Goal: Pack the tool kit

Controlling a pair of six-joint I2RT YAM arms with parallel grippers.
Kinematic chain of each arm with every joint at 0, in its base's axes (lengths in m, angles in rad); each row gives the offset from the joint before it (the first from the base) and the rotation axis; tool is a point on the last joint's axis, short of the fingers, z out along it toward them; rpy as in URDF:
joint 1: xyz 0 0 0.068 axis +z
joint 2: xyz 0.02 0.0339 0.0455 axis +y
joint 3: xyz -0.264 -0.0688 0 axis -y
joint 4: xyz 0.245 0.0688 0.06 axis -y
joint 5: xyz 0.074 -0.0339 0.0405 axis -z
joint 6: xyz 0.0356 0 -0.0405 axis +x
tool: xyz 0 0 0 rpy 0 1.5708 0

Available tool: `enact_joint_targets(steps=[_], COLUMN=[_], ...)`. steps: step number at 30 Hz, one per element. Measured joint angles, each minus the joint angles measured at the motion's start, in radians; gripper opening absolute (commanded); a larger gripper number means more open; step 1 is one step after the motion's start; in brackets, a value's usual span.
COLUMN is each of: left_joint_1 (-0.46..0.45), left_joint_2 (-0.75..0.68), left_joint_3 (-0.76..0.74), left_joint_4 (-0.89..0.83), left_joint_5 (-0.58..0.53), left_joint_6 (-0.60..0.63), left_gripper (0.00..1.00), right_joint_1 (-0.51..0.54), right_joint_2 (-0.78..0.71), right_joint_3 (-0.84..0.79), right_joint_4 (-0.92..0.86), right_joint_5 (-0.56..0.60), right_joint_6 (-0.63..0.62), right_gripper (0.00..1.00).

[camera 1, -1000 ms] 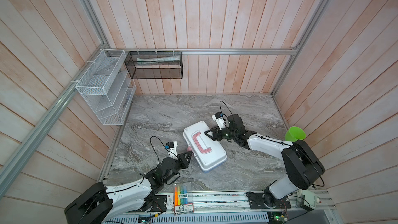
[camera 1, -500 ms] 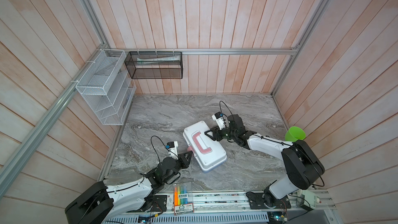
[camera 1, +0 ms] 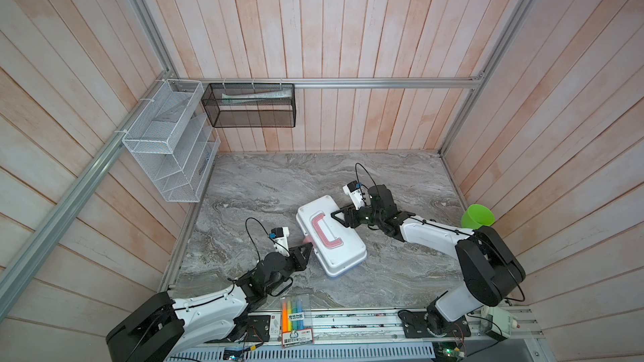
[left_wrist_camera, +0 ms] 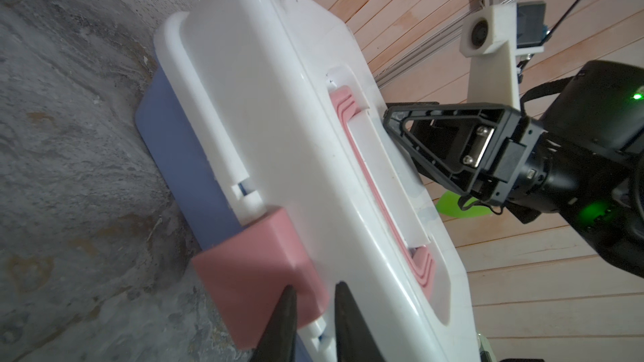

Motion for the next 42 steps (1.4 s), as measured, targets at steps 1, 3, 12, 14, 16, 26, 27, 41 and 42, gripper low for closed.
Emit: enact_joint_targets(steps=[1, 3, 12, 14, 16, 26, 27, 41, 42], left_joint_1=[0.0, 0.0, 0.0, 0.0, 0.0, 0.014, 0.014, 0.029, 0.029], left_joint_2=[0.0, 0.0, -0.016, -0.035, -0.062, -0.278, -0.299, -0.184, -0.161], left_joint_3=[0.002, 0.008, 0.035, 0.045, 0.053, 0.059, 0.058, 0.015, 0.021], left_joint_4=[-0.008, -0.022, -0.063, -0.085, -0.109, -0.381, -0.413, -0.517, -0.507], left_joint_5=[0.0, 0.0, 0.0, -0.002, -0.011, -0.08, -0.09, -0.117, -0.111], left_joint_6=[0.0, 0.004, 0.016, 0.021, 0.024, 0.005, -0.006, -0.091, -0.082], left_gripper=[0.22, 0.22, 0.22, 0.22, 0.22, 0.22, 0.22, 0.13, 0.13], right_joint_1=[0.0, 0.0, 0.0, 0.0, 0.0, 0.0, 0.0, 0.0, 0.0], right_joint_2=[0.0, 0.0, 0.001, 0.001, 0.001, 0.002, 0.002, 0.007, 0.008], right_joint_3=[0.0, 0.0, 0.0, 0.0, 0.0, 0.0, 0.0, 0.0, 0.0], right_joint_4=[0.0, 0.0, 0.002, 0.003, 0.003, 0.004, 0.004, 0.015, 0.016], right_joint_5=[0.0, 0.0, 0.0, 0.0, 0.0, 0.0, 0.0, 0.0, 0.0], right_joint_6=[0.0, 0.0, 0.0, 0.0, 0.0, 0.0, 0.0, 0.001, 0.001], right_gripper=[0.55, 0.55, 0.54, 0.54, 0.54, 0.54, 0.54, 0.54, 0.54])
